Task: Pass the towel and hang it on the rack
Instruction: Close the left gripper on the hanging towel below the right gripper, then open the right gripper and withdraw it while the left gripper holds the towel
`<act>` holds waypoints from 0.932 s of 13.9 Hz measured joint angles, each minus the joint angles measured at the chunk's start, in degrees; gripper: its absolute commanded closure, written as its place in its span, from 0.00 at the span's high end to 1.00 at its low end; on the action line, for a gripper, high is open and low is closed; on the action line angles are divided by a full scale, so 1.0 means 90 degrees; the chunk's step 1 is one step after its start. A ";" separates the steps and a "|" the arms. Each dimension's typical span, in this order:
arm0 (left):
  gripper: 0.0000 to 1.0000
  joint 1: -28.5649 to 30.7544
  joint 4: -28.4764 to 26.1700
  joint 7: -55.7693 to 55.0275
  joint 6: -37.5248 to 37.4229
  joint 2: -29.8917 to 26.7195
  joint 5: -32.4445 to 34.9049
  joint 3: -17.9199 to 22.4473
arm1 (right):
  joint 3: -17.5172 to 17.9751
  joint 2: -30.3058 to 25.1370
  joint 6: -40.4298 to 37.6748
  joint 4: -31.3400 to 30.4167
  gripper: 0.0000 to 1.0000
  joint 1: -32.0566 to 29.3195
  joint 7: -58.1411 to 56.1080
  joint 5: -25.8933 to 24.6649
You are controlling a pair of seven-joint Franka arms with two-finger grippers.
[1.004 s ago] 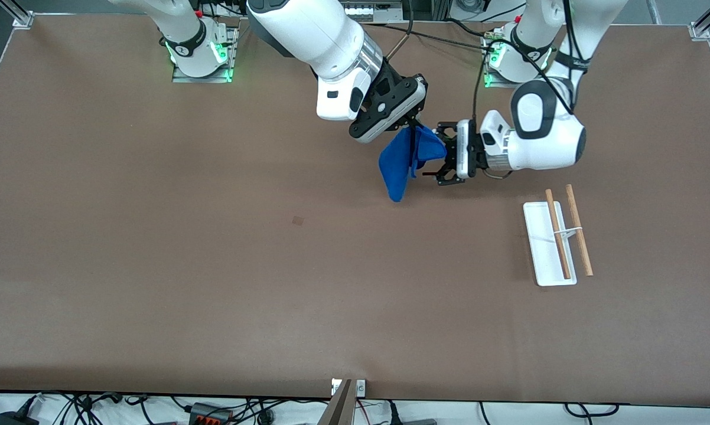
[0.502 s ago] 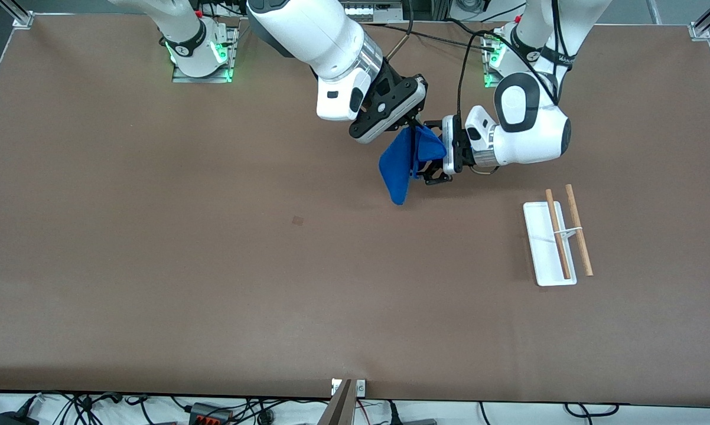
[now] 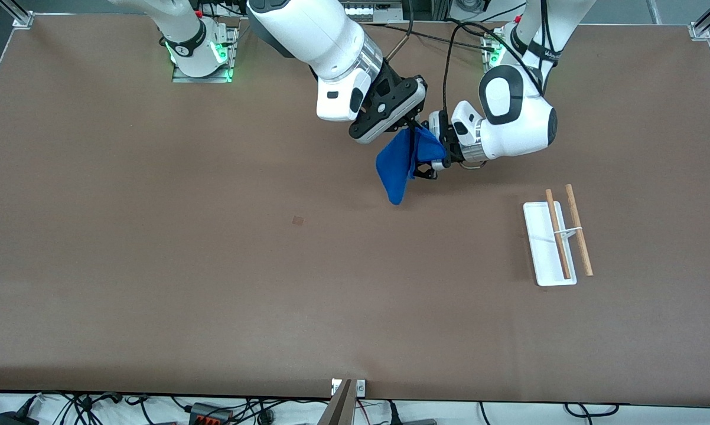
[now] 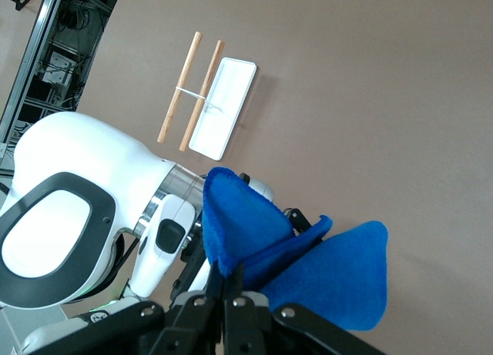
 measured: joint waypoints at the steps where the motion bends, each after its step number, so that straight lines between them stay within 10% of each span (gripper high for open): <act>1: 0.01 0.0012 0.0000 -0.0137 0.0002 0.0000 -0.0001 0.0002 | 0.0000 0.0000 0.0000 0.0000 0.00 0.0000 0.0000 0.0000; 6: 0.01 0.0096 0.0003 -0.0893 0.0041 -0.0050 0.0000 0.0018 | 0.0000 0.0005 0.0002 0.0000 0.08 0.0000 0.0000 -0.0006; 8: 0.01 0.0168 -0.0005 -0.0975 0.0055 -0.0107 0.0125 0.0024 | -0.0003 0.0008 0.0002 0.0000 1.00 0.0000 0.0000 -0.0059; 13: 0.01 0.0415 -0.0016 -0.2111 0.0063 -0.0286 0.0832 0.0049 | -0.0014 0.0054 -0.0070 -0.0066 1.00 -0.0002 0.0046 -0.0753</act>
